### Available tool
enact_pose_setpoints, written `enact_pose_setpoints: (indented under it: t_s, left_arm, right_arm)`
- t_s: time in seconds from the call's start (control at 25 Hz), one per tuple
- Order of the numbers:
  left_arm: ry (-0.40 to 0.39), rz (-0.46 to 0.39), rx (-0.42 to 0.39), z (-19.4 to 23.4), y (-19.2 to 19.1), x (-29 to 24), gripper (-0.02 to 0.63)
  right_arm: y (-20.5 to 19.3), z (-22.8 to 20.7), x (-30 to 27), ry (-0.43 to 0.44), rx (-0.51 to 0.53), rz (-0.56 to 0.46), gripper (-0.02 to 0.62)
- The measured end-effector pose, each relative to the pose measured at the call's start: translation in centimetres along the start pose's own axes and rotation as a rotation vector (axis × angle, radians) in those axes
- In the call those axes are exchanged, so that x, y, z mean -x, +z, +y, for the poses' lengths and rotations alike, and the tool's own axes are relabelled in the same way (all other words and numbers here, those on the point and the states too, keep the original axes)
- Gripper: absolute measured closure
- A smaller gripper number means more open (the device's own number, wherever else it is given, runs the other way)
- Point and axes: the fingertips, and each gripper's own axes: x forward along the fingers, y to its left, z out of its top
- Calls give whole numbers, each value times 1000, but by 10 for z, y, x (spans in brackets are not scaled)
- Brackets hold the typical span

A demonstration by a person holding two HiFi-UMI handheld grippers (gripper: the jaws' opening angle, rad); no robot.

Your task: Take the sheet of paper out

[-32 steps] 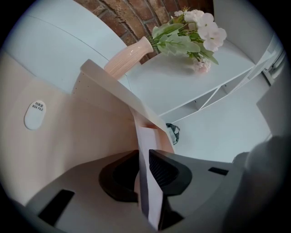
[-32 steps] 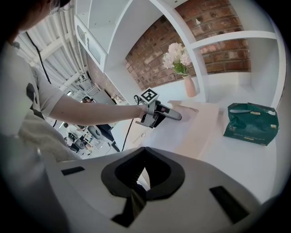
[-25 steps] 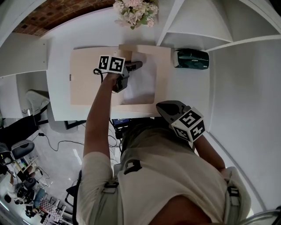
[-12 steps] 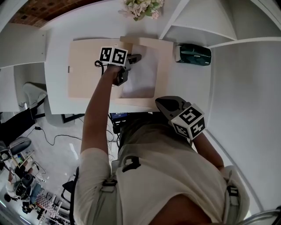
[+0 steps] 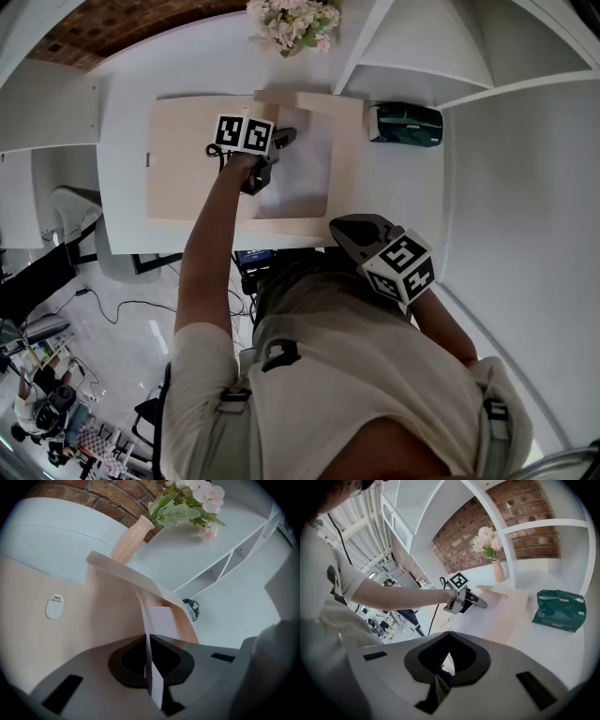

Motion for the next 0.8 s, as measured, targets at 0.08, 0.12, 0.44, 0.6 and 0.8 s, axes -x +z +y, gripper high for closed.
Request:
enact_pose_setpoints:
  t_s: [0.08, 0.12, 0.44, 0.6, 0.8]
  left_arm:
    - [34, -5, -26, 4, 0, 4, 591]
    - [46, -9, -33, 6, 0, 6, 591]
    - [80, -49, -46, 9, 5, 24, 591]
    - [97, -62, -55, 14, 6, 33, 591]
    - [114, -78, -59, 19, 6, 45, 591]
  right_arm:
    - [1, 2, 1, 1, 3, -2, 577]
    - [1, 2, 1, 1, 6, -3, 577]
    - [1, 7, -1, 3, 34, -3, 577]
    - [0, 6, -3, -10, 66, 3, 577]
    - [6, 11, -2, -10, 88, -2, 577]
